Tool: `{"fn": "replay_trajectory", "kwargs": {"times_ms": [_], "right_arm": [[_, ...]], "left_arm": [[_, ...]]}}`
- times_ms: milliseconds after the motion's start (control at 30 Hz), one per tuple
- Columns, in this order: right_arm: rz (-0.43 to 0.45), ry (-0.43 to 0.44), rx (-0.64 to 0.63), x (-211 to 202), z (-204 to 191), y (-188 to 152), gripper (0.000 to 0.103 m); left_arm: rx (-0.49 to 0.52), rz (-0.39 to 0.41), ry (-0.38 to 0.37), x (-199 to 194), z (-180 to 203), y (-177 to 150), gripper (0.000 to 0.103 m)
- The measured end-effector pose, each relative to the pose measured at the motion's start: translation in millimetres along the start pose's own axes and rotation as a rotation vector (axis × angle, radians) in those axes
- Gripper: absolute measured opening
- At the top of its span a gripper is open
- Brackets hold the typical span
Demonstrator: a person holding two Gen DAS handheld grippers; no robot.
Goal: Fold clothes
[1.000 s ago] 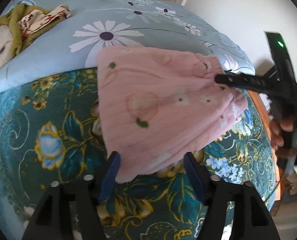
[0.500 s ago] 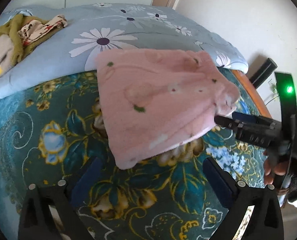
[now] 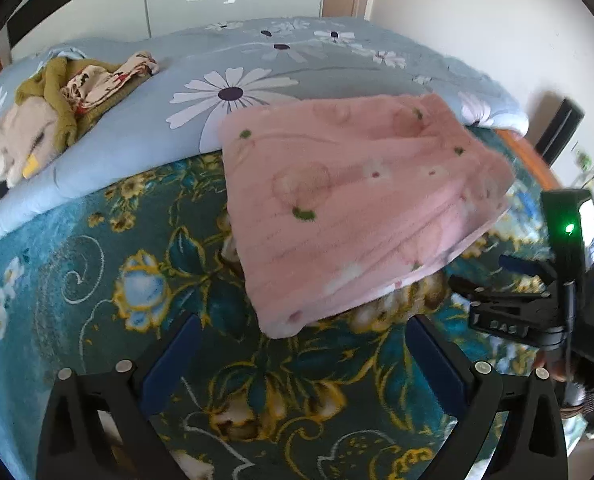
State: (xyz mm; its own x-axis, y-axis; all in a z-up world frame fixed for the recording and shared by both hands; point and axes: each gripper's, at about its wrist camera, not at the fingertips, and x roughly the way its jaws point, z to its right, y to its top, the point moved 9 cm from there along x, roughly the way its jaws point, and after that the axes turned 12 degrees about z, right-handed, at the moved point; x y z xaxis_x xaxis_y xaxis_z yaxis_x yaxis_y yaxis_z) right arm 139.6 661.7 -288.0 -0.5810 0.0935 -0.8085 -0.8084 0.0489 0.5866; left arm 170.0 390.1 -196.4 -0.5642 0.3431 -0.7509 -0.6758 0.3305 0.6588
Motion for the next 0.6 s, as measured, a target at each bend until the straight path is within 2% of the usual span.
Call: {"fn": "replay_trajectory", "kwargs": {"times_ms": [133, 233, 433, 600], "right_arm": [[0.004, -0.008, 0.007, 2, 3, -4, 0.087], [0.021, -0.031, 0.012, 2, 6, -5, 0.098], [0.039, -0.038, 0.034, 1, 11, -7, 0.098], [0.041, -0.040, 0.035, 1, 12, -7, 0.100]], "left_arm": [[0.053, -0.030, 0.055, 8, 0, -11, 0.103], [0.042, -0.043, 0.055, 12, -2, -15, 0.103], [-0.028, -0.080, 0.067, 20, -16, -24, 0.103], [-0.036, -0.105, 0.065, 24, -18, -31, 0.103]]}}
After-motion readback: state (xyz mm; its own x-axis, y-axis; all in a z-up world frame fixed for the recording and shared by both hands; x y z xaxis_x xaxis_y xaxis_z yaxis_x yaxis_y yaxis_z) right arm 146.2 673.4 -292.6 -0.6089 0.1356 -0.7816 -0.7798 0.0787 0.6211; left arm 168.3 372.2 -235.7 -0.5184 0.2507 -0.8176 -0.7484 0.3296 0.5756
